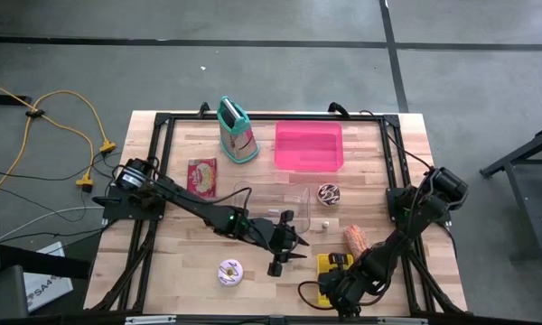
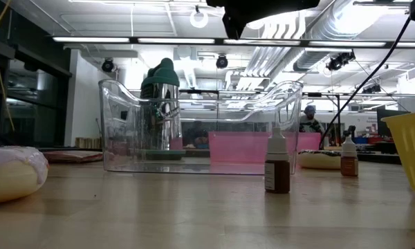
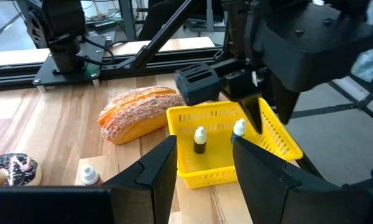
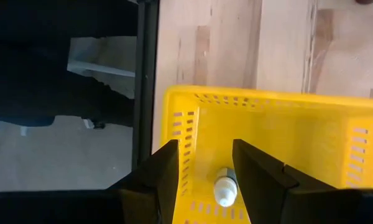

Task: Pick & Place Food Item
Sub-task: Put the bottom orange food coloring bottle into the yellow bin

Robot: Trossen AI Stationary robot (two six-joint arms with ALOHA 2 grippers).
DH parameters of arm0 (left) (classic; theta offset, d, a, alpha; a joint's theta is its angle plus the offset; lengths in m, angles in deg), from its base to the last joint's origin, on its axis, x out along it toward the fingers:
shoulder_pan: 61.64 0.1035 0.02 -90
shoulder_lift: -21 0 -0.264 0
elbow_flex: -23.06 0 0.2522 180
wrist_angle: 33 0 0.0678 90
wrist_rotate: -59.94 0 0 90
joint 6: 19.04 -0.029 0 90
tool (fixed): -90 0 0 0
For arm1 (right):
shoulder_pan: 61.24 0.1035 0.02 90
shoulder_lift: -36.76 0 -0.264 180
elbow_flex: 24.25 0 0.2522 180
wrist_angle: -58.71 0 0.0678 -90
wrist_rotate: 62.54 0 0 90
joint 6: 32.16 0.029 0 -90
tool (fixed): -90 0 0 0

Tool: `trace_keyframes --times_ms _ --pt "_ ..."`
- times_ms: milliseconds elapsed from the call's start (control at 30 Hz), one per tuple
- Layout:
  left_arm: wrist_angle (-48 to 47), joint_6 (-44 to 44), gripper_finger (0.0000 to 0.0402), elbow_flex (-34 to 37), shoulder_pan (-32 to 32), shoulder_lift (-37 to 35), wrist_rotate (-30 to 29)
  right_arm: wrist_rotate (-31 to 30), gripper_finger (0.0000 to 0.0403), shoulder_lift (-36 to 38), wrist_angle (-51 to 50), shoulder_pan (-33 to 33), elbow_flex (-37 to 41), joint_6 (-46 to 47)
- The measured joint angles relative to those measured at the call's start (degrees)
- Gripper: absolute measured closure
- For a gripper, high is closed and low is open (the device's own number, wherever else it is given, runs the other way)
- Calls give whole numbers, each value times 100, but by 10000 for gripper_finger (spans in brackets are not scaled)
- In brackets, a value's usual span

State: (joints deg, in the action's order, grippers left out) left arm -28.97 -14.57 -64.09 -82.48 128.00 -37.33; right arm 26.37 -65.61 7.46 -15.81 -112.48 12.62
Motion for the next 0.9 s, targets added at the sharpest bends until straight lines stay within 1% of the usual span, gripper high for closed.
trace_keyframes --times_ms 267,500,633,700,900 --pt "-561 137 249 -7 -160 -45 -14 1 264 -2 -100 -2 1 14" --pt "-1455 463 249 -9 -408 -318 -51 0 264 -4 -67 -2 1 38" --pt "-2081 632 249 -8 -513 -606 -47 1 264 -4 -29 -2 1 58" --pt "-2515 657 249 -7 -553 -798 -47 1 264 -4 -14 -2 3 60" --pt "-3725 1093 249 -2 -612 -1257 -48 3 264 -4 196 -2 3 60"
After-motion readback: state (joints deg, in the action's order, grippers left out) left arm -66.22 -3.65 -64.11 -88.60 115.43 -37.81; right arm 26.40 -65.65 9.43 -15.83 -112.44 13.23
